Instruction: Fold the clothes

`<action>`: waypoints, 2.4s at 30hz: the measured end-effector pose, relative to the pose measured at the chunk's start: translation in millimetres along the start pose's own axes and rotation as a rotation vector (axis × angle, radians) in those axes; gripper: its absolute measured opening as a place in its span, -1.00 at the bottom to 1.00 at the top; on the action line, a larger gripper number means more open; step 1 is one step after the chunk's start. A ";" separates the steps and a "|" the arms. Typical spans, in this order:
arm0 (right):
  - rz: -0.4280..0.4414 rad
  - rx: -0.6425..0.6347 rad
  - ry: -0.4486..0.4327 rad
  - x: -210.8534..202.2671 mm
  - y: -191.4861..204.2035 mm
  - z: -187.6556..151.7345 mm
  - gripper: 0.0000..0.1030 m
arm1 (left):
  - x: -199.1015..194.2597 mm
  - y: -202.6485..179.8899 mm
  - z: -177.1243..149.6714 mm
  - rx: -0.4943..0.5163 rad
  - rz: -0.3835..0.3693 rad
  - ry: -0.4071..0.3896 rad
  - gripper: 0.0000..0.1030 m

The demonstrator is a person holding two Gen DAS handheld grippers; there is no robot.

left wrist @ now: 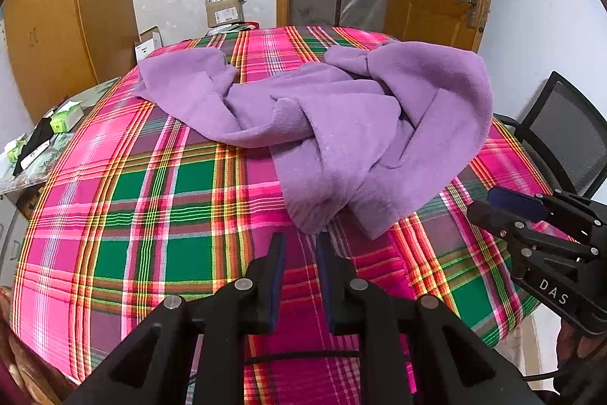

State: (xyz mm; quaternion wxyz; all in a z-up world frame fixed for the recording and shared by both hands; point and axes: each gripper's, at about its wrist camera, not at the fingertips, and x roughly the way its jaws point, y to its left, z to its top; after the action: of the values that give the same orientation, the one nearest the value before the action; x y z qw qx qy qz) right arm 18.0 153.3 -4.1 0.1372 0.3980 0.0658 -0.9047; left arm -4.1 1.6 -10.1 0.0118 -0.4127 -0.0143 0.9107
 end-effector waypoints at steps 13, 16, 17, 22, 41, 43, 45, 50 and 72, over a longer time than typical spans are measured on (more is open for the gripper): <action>0.009 0.007 0.006 1.3 -0.8 0.4 -0.40 | 3.2 5.5 -4.7 -0.026 0.063 0.022 -0.66; 0.009 0.010 0.006 1.2 -1.1 0.0 -0.40 | 3.4 7.5 -6.7 -0.040 0.054 0.029 -0.66; 0.010 0.011 0.006 1.2 -1.1 0.0 -0.40 | 2.7 7.8 -7.5 -0.044 0.049 0.029 -0.66; 0.012 0.013 0.004 1.0 -1.1 0.9 -0.40 | 1.4 5.4 -11.8 -0.044 0.051 0.049 -0.66; 0.019 0.022 -0.003 0.6 -3.1 1.8 -0.40 | -12.7 2.0 -15.5 -0.013 -0.057 0.045 -0.66; 0.022 0.021 -0.004 0.8 -2.9 1.9 -0.40 | -13.6 1.5 -14.7 -0.009 -0.031 0.038 -0.66; 0.024 0.022 -0.005 1.1 -2.7 2.0 -0.40 | -14.4 1.9 -13.6 -0.008 -0.017 0.028 -0.66; 0.032 0.024 -0.003 3.3 -2.6 4.3 -0.40 | -11.3 7.2 -7.5 -0.022 0.013 0.014 -0.66; 0.163 0.090 0.010 22.8 -6.3 22.8 -0.40 | 7.2 6.4 32.2 -0.025 -0.195 -0.026 -0.65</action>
State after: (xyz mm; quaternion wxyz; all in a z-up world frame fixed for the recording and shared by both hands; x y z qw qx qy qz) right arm -14.6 149.6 -5.4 0.1919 0.4123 -0.0069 -0.8906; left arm -33.1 -5.0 5.5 0.0953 -0.3977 -0.0660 0.9102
